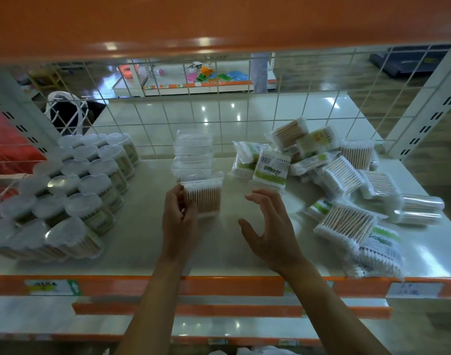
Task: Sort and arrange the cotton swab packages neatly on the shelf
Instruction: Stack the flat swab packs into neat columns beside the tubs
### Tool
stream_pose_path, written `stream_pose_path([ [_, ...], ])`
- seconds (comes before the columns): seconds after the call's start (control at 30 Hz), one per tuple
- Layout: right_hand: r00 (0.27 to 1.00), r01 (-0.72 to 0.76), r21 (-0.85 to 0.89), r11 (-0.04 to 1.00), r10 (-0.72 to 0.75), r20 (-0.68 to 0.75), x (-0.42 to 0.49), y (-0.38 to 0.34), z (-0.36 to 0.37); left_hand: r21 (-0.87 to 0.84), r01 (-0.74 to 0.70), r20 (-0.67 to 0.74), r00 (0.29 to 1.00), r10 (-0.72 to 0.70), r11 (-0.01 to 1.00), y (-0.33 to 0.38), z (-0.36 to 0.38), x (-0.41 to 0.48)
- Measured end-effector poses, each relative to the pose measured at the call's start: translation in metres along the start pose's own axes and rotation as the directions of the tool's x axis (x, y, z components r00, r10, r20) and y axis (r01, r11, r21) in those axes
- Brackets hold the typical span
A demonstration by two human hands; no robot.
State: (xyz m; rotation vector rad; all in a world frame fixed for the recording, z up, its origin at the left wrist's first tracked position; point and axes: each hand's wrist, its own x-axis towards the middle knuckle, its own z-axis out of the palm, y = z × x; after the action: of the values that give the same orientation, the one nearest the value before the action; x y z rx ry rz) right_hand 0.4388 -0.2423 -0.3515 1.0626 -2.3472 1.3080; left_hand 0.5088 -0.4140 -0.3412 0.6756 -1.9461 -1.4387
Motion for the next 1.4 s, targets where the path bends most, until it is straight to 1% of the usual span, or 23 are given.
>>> stream_pose_path([
  [0.1,1.000,-0.013,-0.023,1.000,0.013,0.005,0.000,0.002,0.001,0.071,-0.019,0.010,1.000,0.018,0.997,-0.006,-0.005,0.007],
  [0.17,0.999,-0.020,-0.055,0.998,0.021,0.024,0.000,0.002,0.002,0.131,-0.032,-0.022,0.999,0.035,0.991,-0.009,-0.007,0.010],
  [0.3,0.997,-0.038,-0.119,0.992,0.047,0.068,0.000,0.004,0.006,0.231,-0.097,-0.044,0.993,0.110,0.968,-0.011,-0.009,0.013],
  [0.4,0.994,-0.075,-0.139,0.987,0.084,0.062,0.001,0.006,0.007,0.300,-0.148,-0.078,0.981,0.179,0.942,-0.015,-0.009,0.015],
  [0.5,0.995,-0.086,-0.167,0.982,0.095,0.043,0.002,0.008,0.008,0.352,-0.157,-0.101,0.974,0.204,0.923,-0.017,-0.010,0.016],
  [0.67,0.996,-0.072,-0.196,0.978,0.080,0.034,0.006,0.007,0.006,0.333,-0.126,-0.153,0.971,0.185,0.934,-0.015,-0.010,0.017],
  [0.8,0.997,-0.072,-0.253,0.965,0.080,0.022,0.026,0.007,-0.001,0.319,-0.107,-0.203,0.963,0.178,0.942,-0.011,-0.008,0.016],
  [0.97,0.994,-0.088,-0.386,0.918,0.108,0.031,0.070,0.016,-0.012,0.404,-0.155,-0.256,0.927,0.274,0.901,-0.009,-0.005,0.012],
  [1.07,0.982,-0.111,-0.441,0.891,0.167,0.090,0.092,0.019,-0.016,0.458,-0.202,-0.273,0.895,0.354,0.866,-0.007,-0.003,0.010],
  [1.17,0.959,-0.111,-0.500,0.859,0.224,0.172,0.107,0.023,-0.017,0.506,-0.291,-0.265,0.843,0.468,0.812,-0.002,0.000,0.006],
  [1.27,0.928,-0.117,-0.553,0.825,0.289,0.235,0.115,0.027,-0.015,0.510,-0.371,-0.237,0.806,0.542,0.776,0.005,0.005,0.000],
  [1.4,0.908,-0.148,-0.578,0.802,0.342,0.242,0.114,0.030,-0.012,0.472,-0.440,-0.201,0.790,0.580,0.764,0.015,0.015,-0.010],
])
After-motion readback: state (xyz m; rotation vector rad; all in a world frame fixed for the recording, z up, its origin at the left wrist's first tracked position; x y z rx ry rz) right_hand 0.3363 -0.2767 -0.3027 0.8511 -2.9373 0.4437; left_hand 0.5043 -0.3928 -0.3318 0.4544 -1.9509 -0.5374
